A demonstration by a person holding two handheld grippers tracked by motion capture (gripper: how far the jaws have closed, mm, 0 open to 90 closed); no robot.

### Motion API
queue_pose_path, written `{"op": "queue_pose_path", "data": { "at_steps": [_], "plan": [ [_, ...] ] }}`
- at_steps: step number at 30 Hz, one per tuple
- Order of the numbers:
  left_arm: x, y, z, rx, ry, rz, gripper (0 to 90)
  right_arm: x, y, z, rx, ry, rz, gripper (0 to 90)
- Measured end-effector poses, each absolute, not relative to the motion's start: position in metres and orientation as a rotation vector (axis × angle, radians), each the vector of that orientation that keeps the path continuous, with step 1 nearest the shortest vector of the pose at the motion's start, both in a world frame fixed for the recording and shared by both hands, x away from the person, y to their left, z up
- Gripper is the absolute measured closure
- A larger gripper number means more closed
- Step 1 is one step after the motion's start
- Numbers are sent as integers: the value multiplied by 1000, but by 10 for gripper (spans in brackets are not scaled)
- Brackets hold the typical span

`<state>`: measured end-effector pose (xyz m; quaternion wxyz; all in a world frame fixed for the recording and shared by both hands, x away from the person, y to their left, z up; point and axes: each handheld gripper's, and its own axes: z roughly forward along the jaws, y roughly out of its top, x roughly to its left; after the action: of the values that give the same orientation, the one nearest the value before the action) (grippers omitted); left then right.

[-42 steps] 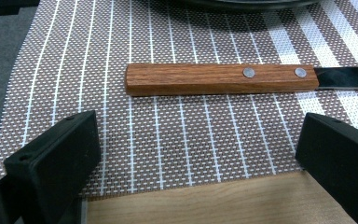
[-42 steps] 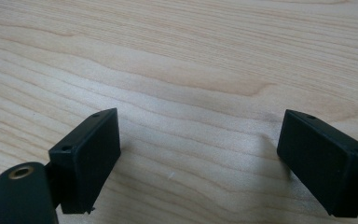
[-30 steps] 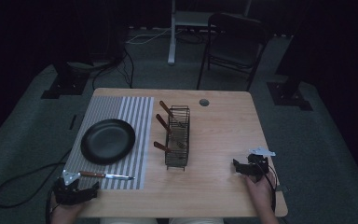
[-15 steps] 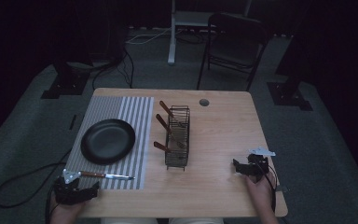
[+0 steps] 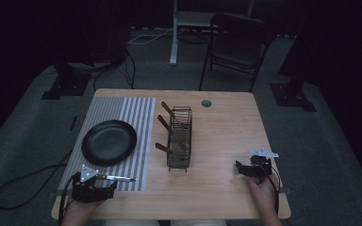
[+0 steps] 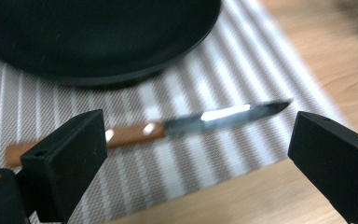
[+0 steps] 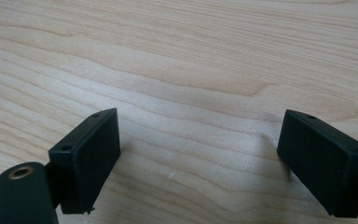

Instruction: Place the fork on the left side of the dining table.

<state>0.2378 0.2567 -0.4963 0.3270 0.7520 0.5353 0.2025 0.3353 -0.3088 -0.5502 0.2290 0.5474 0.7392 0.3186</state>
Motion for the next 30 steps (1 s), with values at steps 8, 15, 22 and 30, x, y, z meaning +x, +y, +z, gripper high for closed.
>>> {"op": "queue_pose_path", "data": {
  "at_steps": [8,15,22,30],
  "plan": [
    [246,230,-481,1991,1309,494,67,335,-309,-550,1507,2035,877,128],
    [252,209,-470,1994,1240,472,67,335,-309,-550,1507,2035,877,128],
    [256,193,-458,1983,1185,457,92,335,-309,-550,1504,2035,876,128],
    [260,176,-447,1978,1132,452,93,335,-309,-550,1506,2035,876,128]
  ]
}}
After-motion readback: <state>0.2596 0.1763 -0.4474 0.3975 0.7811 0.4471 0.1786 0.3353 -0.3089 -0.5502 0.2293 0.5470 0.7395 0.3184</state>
